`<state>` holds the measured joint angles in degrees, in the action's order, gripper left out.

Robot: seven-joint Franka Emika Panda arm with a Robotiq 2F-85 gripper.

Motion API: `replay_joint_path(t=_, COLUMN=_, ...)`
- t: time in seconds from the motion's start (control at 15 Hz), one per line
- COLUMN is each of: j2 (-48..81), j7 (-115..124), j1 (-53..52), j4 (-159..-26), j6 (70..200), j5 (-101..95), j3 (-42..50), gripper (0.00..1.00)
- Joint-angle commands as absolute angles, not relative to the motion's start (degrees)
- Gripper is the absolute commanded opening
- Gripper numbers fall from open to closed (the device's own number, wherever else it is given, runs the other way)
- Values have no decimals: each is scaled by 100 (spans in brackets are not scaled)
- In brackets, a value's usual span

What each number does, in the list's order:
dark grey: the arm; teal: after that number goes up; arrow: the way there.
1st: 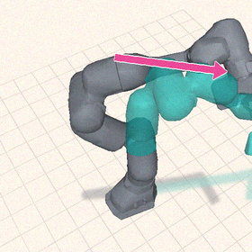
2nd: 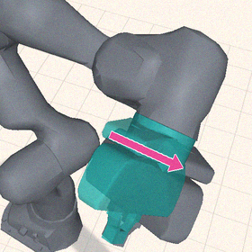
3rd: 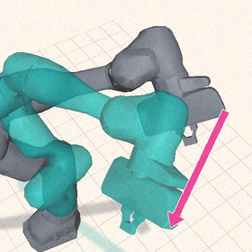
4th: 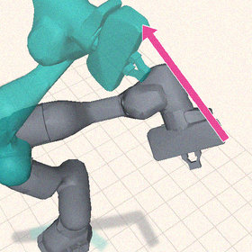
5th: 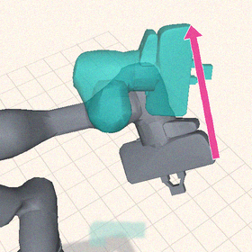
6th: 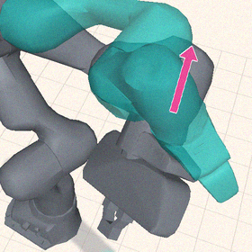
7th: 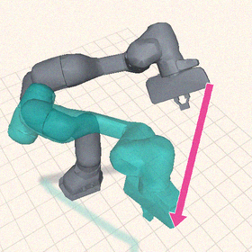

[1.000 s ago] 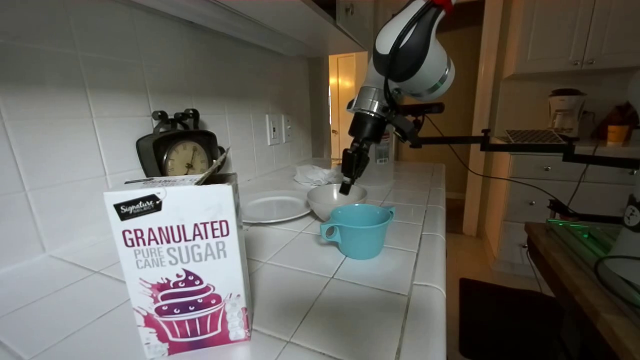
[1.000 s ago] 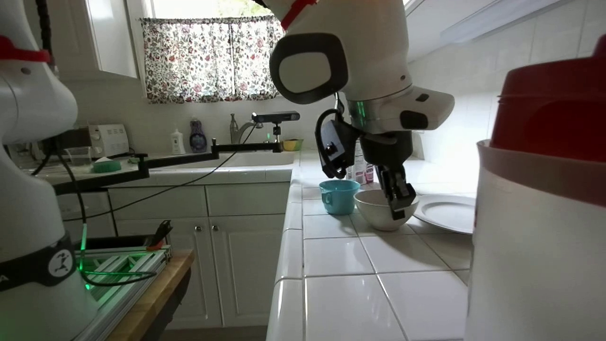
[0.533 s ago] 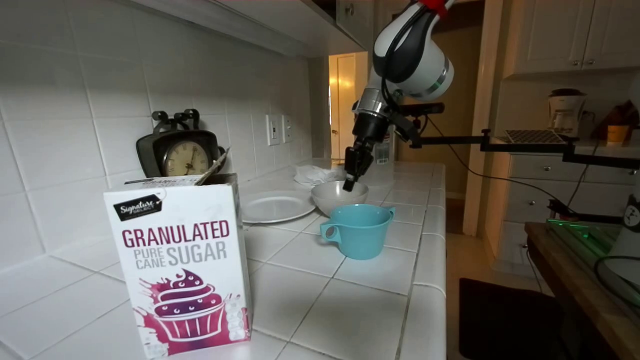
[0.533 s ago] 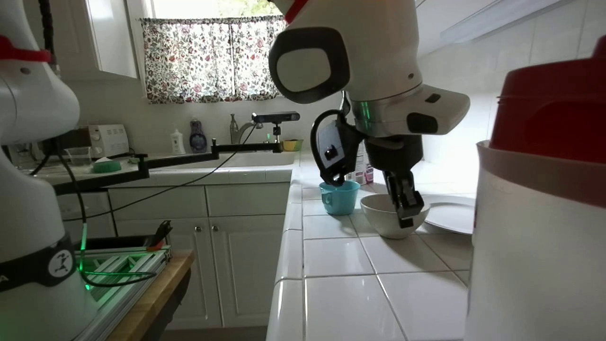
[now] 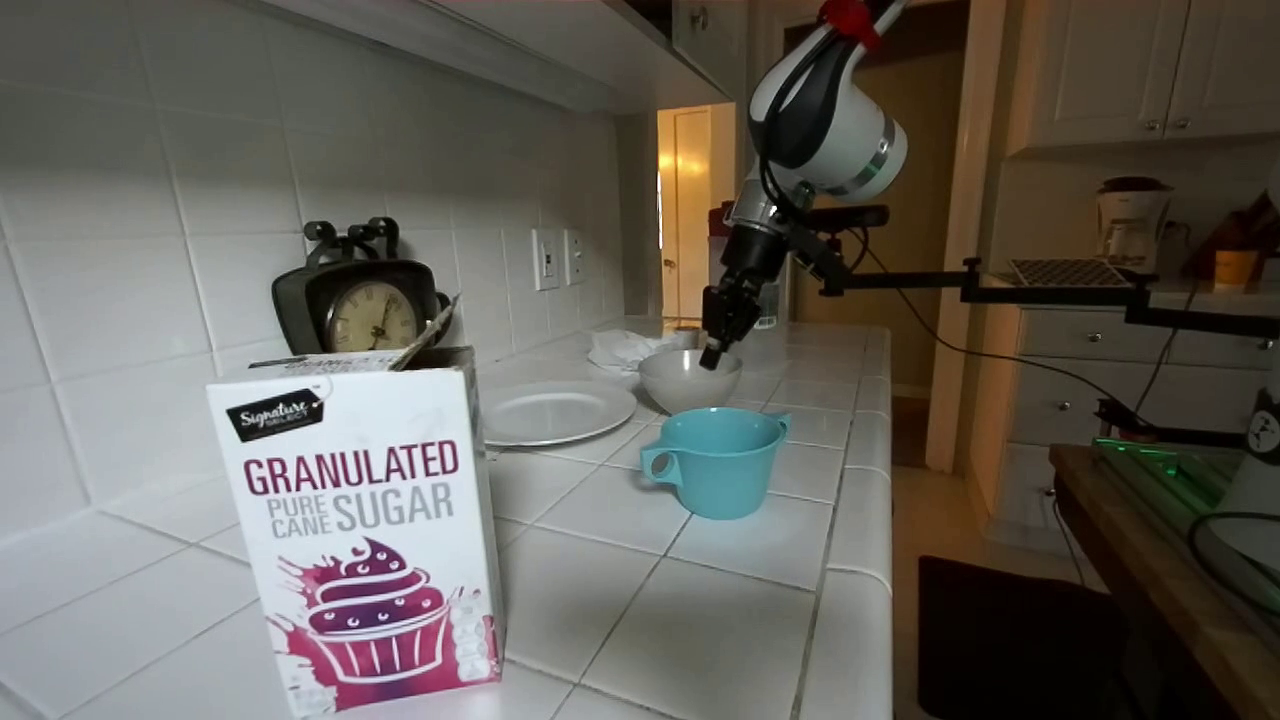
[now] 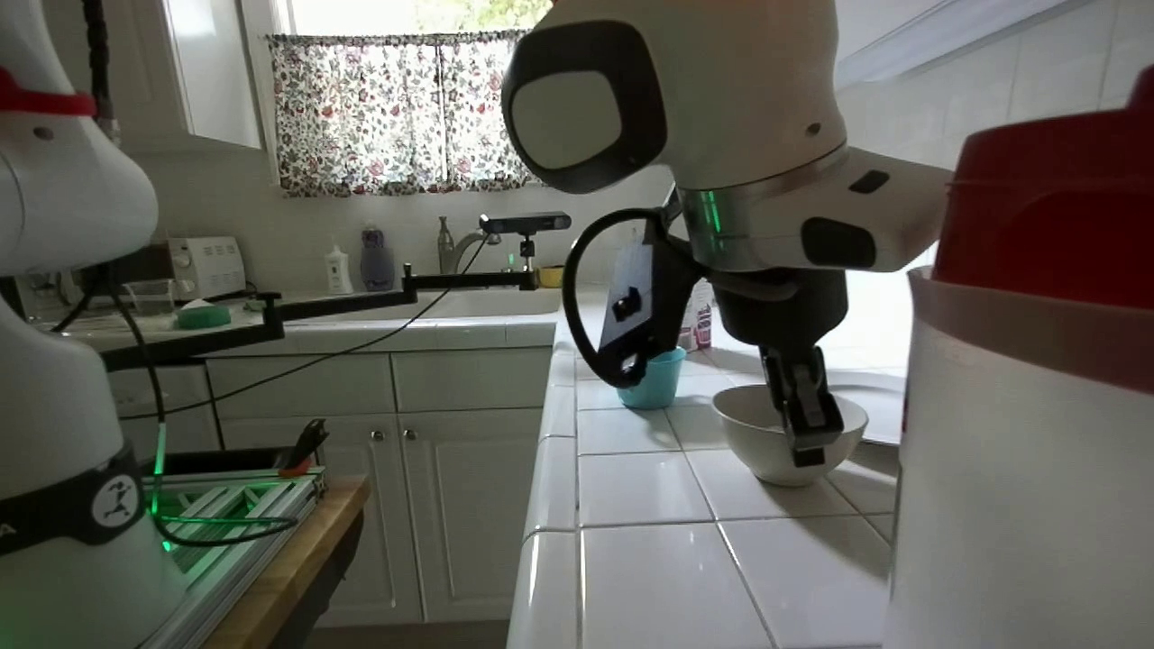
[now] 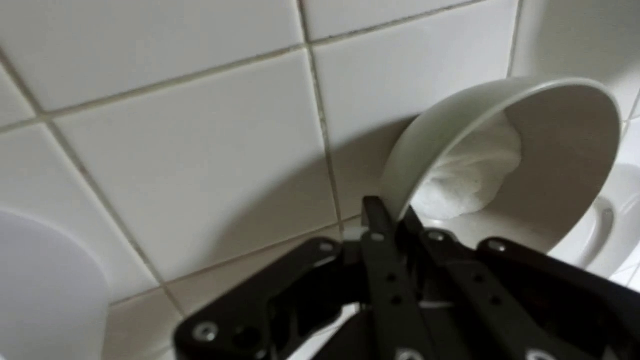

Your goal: Move the cup and bowl

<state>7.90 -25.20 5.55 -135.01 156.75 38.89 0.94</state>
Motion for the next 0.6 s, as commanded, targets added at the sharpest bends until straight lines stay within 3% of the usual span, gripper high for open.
replay_joint_path(t=0.0, j2=746, j7=-2765, j1=647, j4=-13504, j6=15752, j5=4326, j3=38, gripper=2)
replay_joint_path(t=0.47, j2=908, j7=-2717, j1=659, j4=-13455, j6=15890, j5=4470, j3=46, gripper=2)
replay_joint_path(t=0.53, j2=930, j7=-2710, j1=656, j4=-13453, j6=15901, j5=4461, j3=45, gripper=33)
